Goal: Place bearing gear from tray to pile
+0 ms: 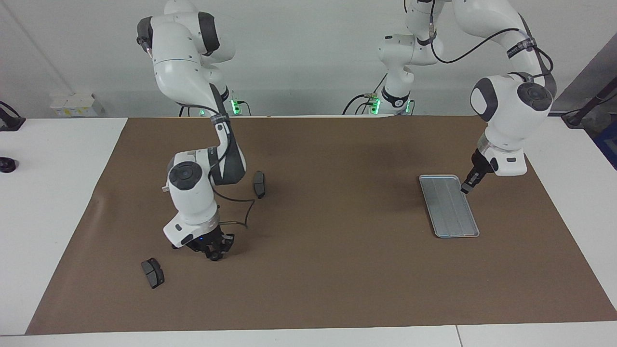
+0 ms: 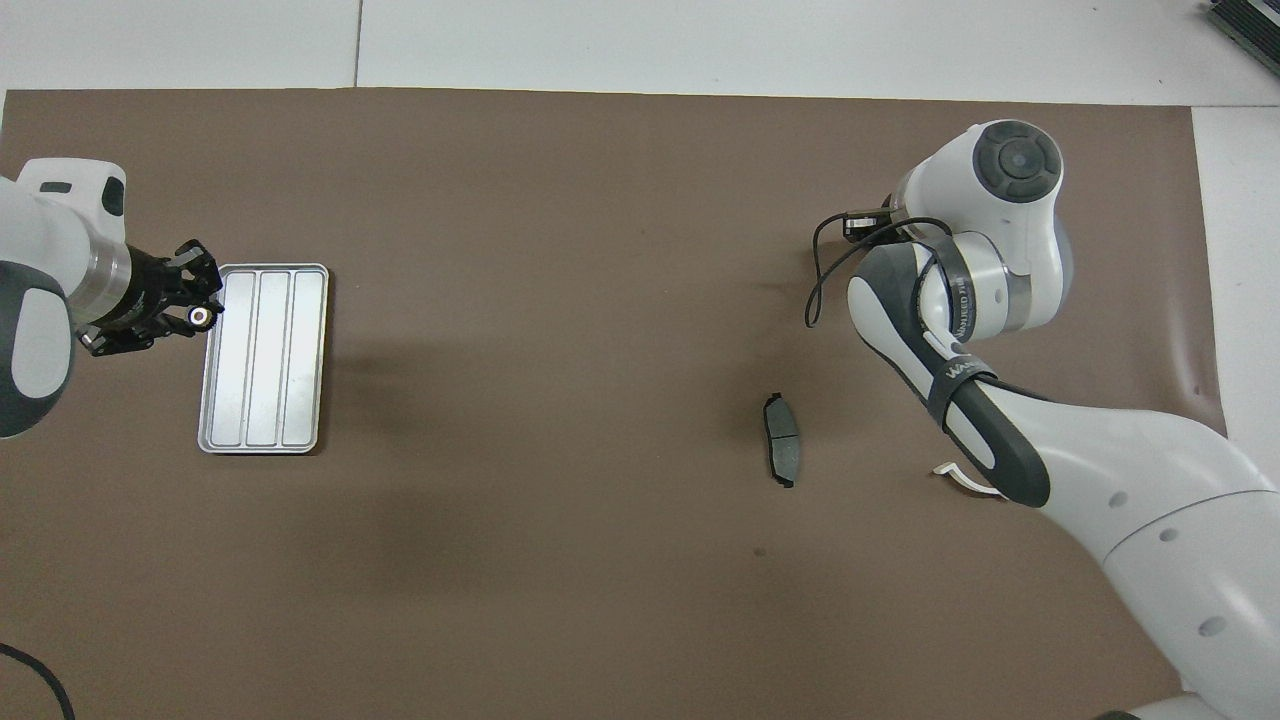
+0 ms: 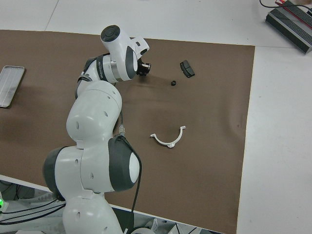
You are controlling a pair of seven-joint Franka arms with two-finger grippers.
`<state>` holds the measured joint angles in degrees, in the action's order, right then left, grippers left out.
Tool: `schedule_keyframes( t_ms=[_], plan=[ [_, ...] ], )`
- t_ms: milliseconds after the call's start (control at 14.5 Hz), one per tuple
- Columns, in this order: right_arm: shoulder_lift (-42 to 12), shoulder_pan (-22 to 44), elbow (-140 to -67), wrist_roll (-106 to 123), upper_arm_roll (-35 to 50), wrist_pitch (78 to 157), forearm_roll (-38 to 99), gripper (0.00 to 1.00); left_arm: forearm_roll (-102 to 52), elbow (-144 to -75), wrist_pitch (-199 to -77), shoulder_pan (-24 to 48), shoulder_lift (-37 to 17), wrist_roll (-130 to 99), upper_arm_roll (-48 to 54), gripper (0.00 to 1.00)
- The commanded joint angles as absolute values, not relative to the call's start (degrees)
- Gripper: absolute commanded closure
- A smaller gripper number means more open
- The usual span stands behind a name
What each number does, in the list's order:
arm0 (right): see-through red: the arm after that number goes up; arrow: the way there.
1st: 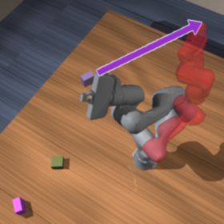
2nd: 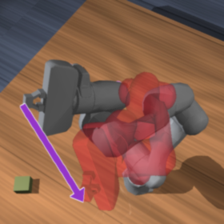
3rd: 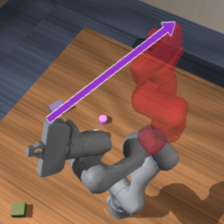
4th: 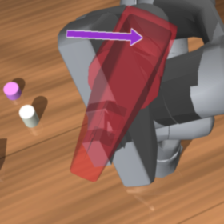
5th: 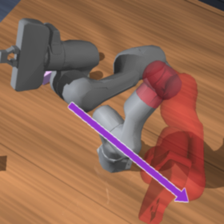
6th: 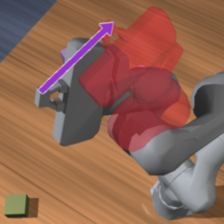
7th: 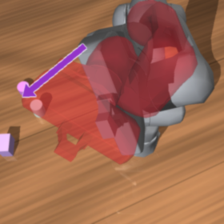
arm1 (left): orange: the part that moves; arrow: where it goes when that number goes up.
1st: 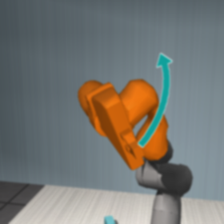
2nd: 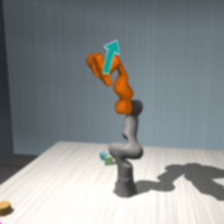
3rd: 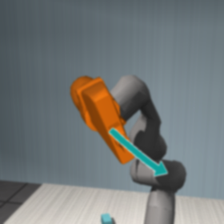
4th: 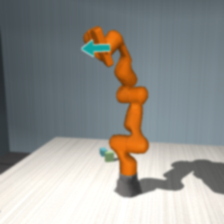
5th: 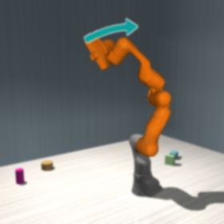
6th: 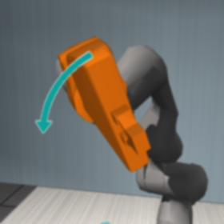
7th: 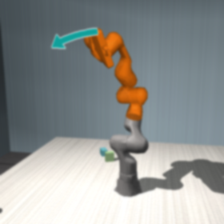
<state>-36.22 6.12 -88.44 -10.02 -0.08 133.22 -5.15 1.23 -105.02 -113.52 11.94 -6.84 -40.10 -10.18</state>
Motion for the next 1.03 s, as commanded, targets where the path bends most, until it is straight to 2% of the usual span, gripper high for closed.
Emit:
schedule_keyframes(
  t_ms=[0,69,138,206,275,344,550,688,894,962],
  plan=[
    [-37.09,3.26,-86.92,-5.9,0.79,132.8,-5.36,0.93,1.59,-98.72,-106.63,16.07,-7.65,-41.13,-9.94,1.0],
    [-37.09,2.82,-86.92,-5.11,0.79,132.98,-5.27,0.9,0.54,-98.35,-106.79,17.91,-7.73,-41.39,-9.24,1.0],
    [-37.18,2.73,-86.92,-5.1,0.79,133.33,-5.27,0.79,-0.52,-99.31,-108.53,20.63,-7.65,-42.01,-8.88,1.0],
    [-37.18,2.99,-86.92,-5.45,0.79,133.42,-5.19,0.6,-0.88,-100.53,-110.55,23.61,-7.47,-43.75,-8.88,1.0],
    [-37.18,3.25,-86.92,-5.71,0.79,133.42,-5.01,0.35,-1.92,-102.03,-113.96,26.17,-7.47,-46.9,-8.79,1.0],
    [-37.18,3.6,-86.92,-6.15,0.88,133.33,-4.92,0.19,-4.02,-104.65,-120.17,29.15,-7.47,-49.89,-8.88,1.0],
    [-36.3,4.13,-86.31,-7.21,1.23,132.37,-4.92,0.18,-8.33,-108.1,-131.72,36.19,-8.87,-55.1,-8.88,1.0],
    [-35.69,5.62,-85.43,-8.34,3.07,130.79,-4.83,0.18,-11.59,-106.45,-138.57,40.41,-14.38,-57.91,-8.96,1.0],
    [-35.07,8.6,-83.85,-13.96,3.16,128.07,-4.92,0.18,-11.6,-96.8,-141.06,44.11,-26.68,-61.52,-8.88,1.0],
    [-34.81,9.48,-83.85,-14.84,3.16,127.53,-4.83,0.18,-11.6,-95.46,-141.41,44.12,-28.46,-61.96,-8.88,1.0]
  ],
)
